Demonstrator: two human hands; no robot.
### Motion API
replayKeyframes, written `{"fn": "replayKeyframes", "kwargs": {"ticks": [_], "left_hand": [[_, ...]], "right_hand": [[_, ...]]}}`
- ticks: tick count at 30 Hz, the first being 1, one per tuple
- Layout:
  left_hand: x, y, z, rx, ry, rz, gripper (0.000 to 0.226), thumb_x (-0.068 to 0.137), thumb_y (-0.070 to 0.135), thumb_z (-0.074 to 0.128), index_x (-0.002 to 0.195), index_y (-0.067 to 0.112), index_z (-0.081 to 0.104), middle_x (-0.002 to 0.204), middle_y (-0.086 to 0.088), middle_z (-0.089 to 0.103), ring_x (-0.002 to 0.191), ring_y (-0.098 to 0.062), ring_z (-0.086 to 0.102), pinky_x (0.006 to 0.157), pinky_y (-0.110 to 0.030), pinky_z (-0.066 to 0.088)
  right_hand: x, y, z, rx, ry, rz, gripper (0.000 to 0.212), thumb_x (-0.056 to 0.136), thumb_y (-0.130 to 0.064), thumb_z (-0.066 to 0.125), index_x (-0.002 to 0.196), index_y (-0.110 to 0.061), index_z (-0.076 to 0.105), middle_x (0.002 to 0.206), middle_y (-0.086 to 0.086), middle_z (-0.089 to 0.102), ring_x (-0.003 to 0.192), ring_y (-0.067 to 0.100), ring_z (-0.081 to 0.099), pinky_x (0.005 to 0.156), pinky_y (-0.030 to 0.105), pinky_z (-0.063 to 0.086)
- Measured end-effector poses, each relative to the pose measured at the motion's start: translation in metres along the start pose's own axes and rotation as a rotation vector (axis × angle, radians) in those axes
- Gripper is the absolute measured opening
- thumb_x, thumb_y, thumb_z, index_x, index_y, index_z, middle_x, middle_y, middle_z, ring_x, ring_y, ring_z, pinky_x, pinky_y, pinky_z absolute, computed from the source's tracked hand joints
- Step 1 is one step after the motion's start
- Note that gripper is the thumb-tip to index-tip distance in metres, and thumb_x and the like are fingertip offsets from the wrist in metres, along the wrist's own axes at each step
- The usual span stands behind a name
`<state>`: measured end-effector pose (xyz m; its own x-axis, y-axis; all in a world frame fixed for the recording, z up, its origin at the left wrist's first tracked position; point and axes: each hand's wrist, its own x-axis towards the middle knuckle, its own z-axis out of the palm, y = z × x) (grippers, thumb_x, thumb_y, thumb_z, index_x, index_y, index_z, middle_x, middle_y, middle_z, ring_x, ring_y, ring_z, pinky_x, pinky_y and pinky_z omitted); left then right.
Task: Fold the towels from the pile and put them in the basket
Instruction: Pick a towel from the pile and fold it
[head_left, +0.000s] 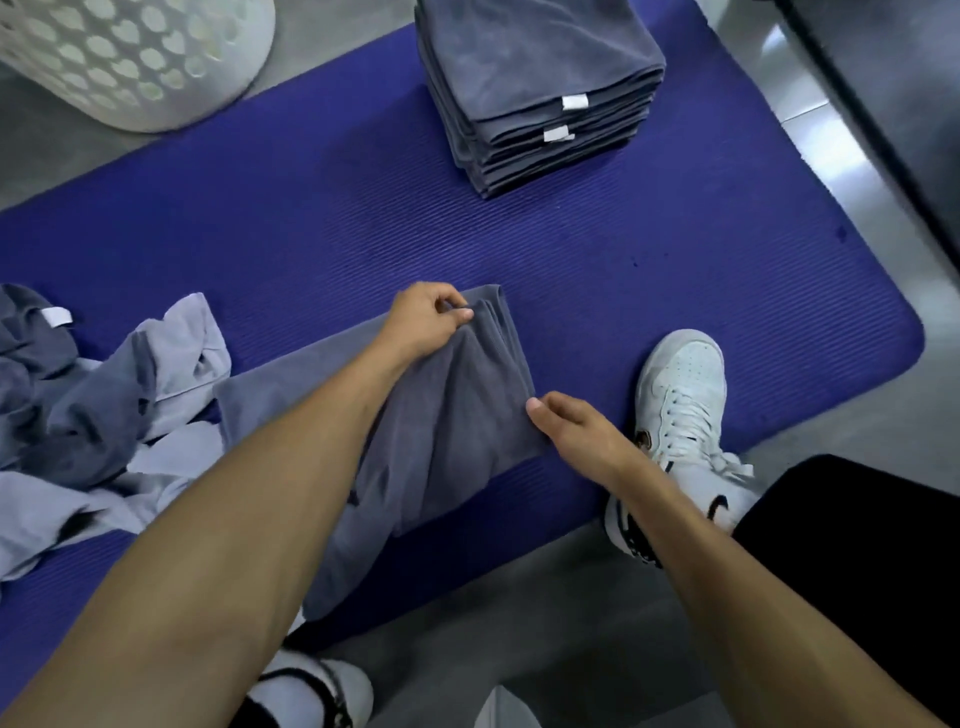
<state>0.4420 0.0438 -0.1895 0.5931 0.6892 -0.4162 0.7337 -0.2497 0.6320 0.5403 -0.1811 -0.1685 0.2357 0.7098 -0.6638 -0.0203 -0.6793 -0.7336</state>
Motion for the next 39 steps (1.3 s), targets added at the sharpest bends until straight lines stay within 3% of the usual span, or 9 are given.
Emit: {"fn": "replayKeyframes", "kwargs": {"ticks": [7, 11, 14, 18, 24, 27, 30, 35, 39], "left_hand": [[0.048, -0.016, 0.025, 0.085, 0.056, 0.036, 0.008, 0.09, 0.026, 0.068, 0.082, 0.028, 0.065, 0.077, 0.016, 0.061, 0.074, -0.001, 0.057, 0.078, -0.026, 0.046], [0.053, -0.014, 0.027, 0.152, 0.135, 0.033, 0.009, 0.09, 0.034, 0.063, 0.09, 0.028, 0.069, 0.087, 0.011, 0.068, 0.087, -0.013, 0.062, 0.078, -0.034, 0.051], [0.05, -0.011, 0.029, 0.203, 0.168, 0.062, 0.012, 0.09, 0.034, 0.062, 0.094, 0.025, 0.07, 0.088, 0.009, 0.067, 0.087, -0.014, 0.061, 0.076, -0.034, 0.049], [0.043, -0.012, 0.029, 0.184, 0.157, 0.112, 0.016, 0.089, 0.035, 0.064, 0.099, 0.024, 0.072, 0.096, 0.005, 0.07, 0.093, -0.016, 0.063, 0.083, -0.037, 0.051], [0.042, -0.006, 0.026, 0.191, 0.114, 0.137, 0.025, 0.088, 0.039, 0.067, 0.112, 0.031, 0.073, 0.095, 0.01, 0.061, 0.096, -0.012, 0.059, 0.086, -0.036, 0.049], [0.046, -0.002, 0.028, 0.26, 0.103, 0.101, 0.035, 0.089, 0.037, 0.068, 0.122, 0.026, 0.067, 0.108, 0.0, 0.056, 0.107, -0.018, 0.053, 0.09, -0.038, 0.047], [0.044, 0.011, 0.026, 0.401, 0.076, 0.08, 0.023, 0.093, 0.033, 0.063, 0.11, 0.018, 0.069, 0.118, -0.007, 0.054, 0.118, -0.025, 0.046, 0.095, -0.042, 0.044], [0.017, 0.028, 0.004, 0.281, 0.063, -0.003, 0.004, 0.097, 0.025, 0.054, 0.096, 0.021, 0.053, 0.102, -0.004, 0.064, 0.096, -0.025, 0.057, 0.082, -0.041, 0.046], [-0.032, 0.04, -0.052, 0.176, 0.15, 0.014, 0.005, 0.095, 0.023, 0.054, 0.091, 0.022, 0.051, 0.09, -0.004, 0.065, 0.086, -0.027, 0.06, 0.08, -0.043, 0.05]], "right_hand": [[0.011, 0.035, 0.014, -0.069, 0.129, -0.006, 0.031, 0.102, -0.031, 0.048, 0.092, -0.004, 0.058, 0.079, 0.009, 0.062, 0.072, 0.019, 0.055, 0.072, 0.037, 0.046], [0.013, 0.047, 0.024, -0.2, 0.245, -0.058, 0.025, 0.103, -0.023, 0.044, 0.091, -0.008, 0.06, 0.077, 0.005, 0.062, 0.082, 0.025, 0.054, 0.076, 0.037, 0.042], [0.015, 0.056, 0.027, -0.249, 0.236, -0.041, 0.029, 0.102, -0.023, 0.041, 0.08, -0.014, 0.056, 0.07, -0.002, 0.056, 0.084, 0.024, 0.05, 0.087, 0.044, 0.042], [0.017, 0.06, 0.027, -0.287, 0.241, -0.103, 0.035, 0.094, -0.026, 0.04, 0.06, -0.032, 0.038, 0.058, -0.011, 0.044, 0.07, 0.023, 0.045, 0.088, 0.05, 0.043], [0.016, 0.064, 0.026, -0.309, 0.255, -0.091, 0.039, 0.094, -0.022, 0.046, 0.059, -0.037, 0.04, 0.057, -0.013, 0.042, 0.07, 0.023, 0.044, 0.091, 0.05, 0.041], [0.014, 0.059, 0.025, -0.305, 0.236, -0.025, 0.036, 0.099, -0.021, 0.048, 0.064, -0.03, 0.047, 0.064, -0.013, 0.049, 0.083, 0.024, 0.048, 0.094, 0.047, 0.04], [0.011, 0.05, 0.021, -0.309, 0.188, 0.022, 0.024, 0.1, -0.022, 0.048, 0.08, -0.014, 0.059, 0.078, -0.004, 0.058, 0.098, 0.026, 0.048, 0.096, 0.044, 0.038], [0.0, 0.037, 0.009, -0.414, 0.135, -0.009, 0.02, 0.097, -0.019, 0.048, 0.082, -0.009, 0.055, 0.083, 0.005, 0.061, 0.096, 0.027, 0.047, 0.096, 0.043, 0.038], [-0.024, 0.003, -0.01, -0.479, 0.131, -0.12, 0.019, 0.097, -0.018, 0.05, 0.081, -0.008, 0.054, 0.08, 0.003, 0.058, 0.096, 0.024, 0.042, 0.093, 0.044, 0.038]]}}
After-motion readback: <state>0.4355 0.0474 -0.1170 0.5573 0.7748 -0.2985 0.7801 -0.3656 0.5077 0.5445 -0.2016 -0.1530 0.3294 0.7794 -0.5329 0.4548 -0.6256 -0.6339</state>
